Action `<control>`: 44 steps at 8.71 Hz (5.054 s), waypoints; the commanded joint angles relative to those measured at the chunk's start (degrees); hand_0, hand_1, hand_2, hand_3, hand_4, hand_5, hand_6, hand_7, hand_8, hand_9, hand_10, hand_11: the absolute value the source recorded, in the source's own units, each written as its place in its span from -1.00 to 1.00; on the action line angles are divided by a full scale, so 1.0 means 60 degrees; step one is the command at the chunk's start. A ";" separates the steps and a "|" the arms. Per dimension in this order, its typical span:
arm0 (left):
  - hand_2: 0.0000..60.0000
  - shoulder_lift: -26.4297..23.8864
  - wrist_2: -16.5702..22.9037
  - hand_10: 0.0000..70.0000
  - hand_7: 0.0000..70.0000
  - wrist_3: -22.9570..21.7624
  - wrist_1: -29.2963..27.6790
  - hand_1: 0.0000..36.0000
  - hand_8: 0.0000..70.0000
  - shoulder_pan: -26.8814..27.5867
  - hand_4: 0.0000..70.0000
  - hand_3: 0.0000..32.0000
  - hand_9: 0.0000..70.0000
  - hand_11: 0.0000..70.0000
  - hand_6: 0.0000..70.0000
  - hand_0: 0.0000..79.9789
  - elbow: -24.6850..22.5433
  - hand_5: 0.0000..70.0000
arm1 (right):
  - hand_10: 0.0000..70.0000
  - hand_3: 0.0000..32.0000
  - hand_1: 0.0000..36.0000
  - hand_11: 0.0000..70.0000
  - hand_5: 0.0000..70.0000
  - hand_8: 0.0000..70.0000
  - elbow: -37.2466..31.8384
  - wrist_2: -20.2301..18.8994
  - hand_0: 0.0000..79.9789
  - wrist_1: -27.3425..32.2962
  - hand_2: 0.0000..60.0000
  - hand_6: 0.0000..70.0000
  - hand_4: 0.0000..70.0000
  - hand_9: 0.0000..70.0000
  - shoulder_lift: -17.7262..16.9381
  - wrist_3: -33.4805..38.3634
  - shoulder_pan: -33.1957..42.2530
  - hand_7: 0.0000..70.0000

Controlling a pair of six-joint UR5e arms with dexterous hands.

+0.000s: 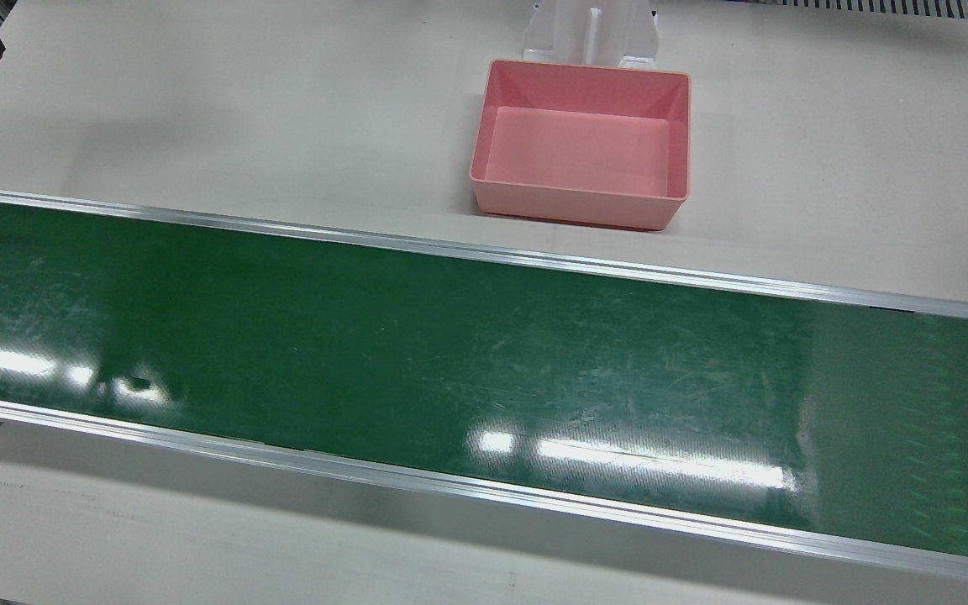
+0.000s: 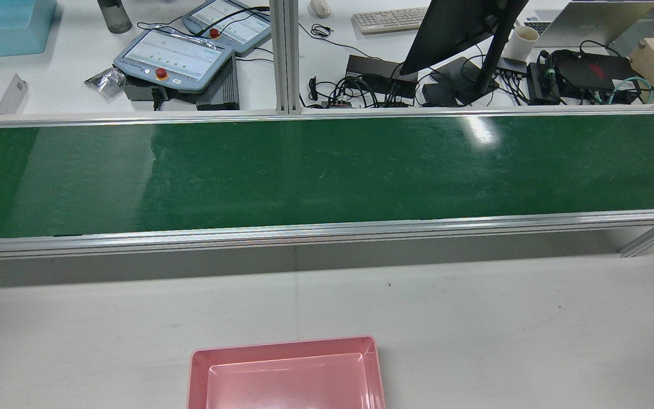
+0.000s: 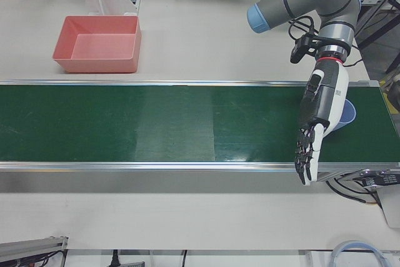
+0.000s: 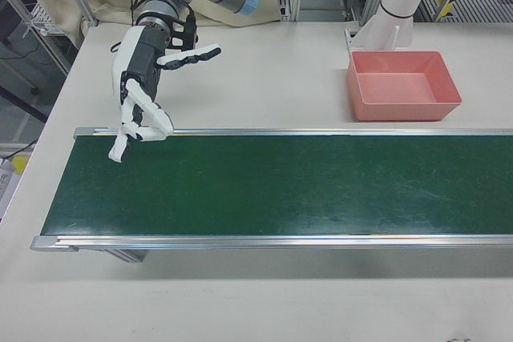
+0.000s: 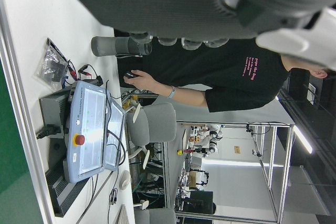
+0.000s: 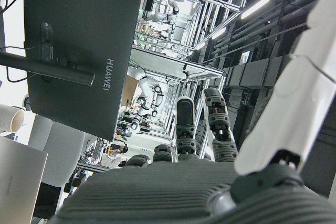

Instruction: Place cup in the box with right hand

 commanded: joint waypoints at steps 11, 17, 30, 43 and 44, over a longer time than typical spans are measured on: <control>-1.00 0.0000 0.0000 -1.00 -1.00 0.0000 0.0005 -1.00 -1.00 0.0000 -1.00 -1.00 -1.00 -1.00 -1.00 -1.00 -0.0015 -1.00 | -1.00 -1.00 -0.74 -1.00 -0.93 -0.99 -0.2479 0.0041 0.20 0.0706 -0.99 -0.80 -0.72 -0.83 0.1256 -0.0009 -0.0368 0.03; -1.00 0.0000 0.0000 -1.00 -1.00 0.0000 -0.0010 -1.00 -1.00 0.0000 -1.00 -1.00 -1.00 -1.00 -1.00 -1.00 0.0000 -1.00 | -1.00 -1.00 -0.66 -1.00 -0.93 -0.99 -0.2494 0.0085 0.16 0.0852 -0.91 -0.81 -0.78 -0.80 0.1359 0.0021 -0.0823 -0.06; -1.00 0.0000 0.0000 -1.00 -1.00 0.0000 0.0005 -1.00 -1.00 0.0000 -1.00 -1.00 -1.00 -1.00 -1.00 -1.00 -0.0015 -1.00 | -1.00 -1.00 -0.75 -1.00 -0.92 -0.97 -0.2611 0.0085 0.22 0.0852 -1.00 -0.80 -0.61 -0.77 0.1300 0.0123 -0.1131 -0.06; -1.00 0.0000 0.0000 -1.00 -1.00 0.0000 0.0005 -1.00 -1.00 0.0000 -1.00 -1.00 -1.00 -1.00 -1.00 -1.00 -0.0015 -1.00 | -1.00 -1.00 -0.58 -1.00 -0.92 -0.97 -0.2582 0.0085 0.18 0.0852 -0.85 -0.79 -0.71 -0.75 0.1300 0.0138 -0.1292 -0.03; -1.00 0.0000 0.0000 -1.00 -1.00 0.0000 0.0005 -1.00 -1.00 0.0000 -1.00 -1.00 -1.00 -1.00 -1.00 -1.00 -0.0015 -1.00 | -1.00 -1.00 -0.67 -1.00 -0.91 -0.97 -0.2567 0.0085 0.21 0.0852 -0.95 -0.80 -0.63 -0.76 0.1300 0.0138 -0.1292 -0.04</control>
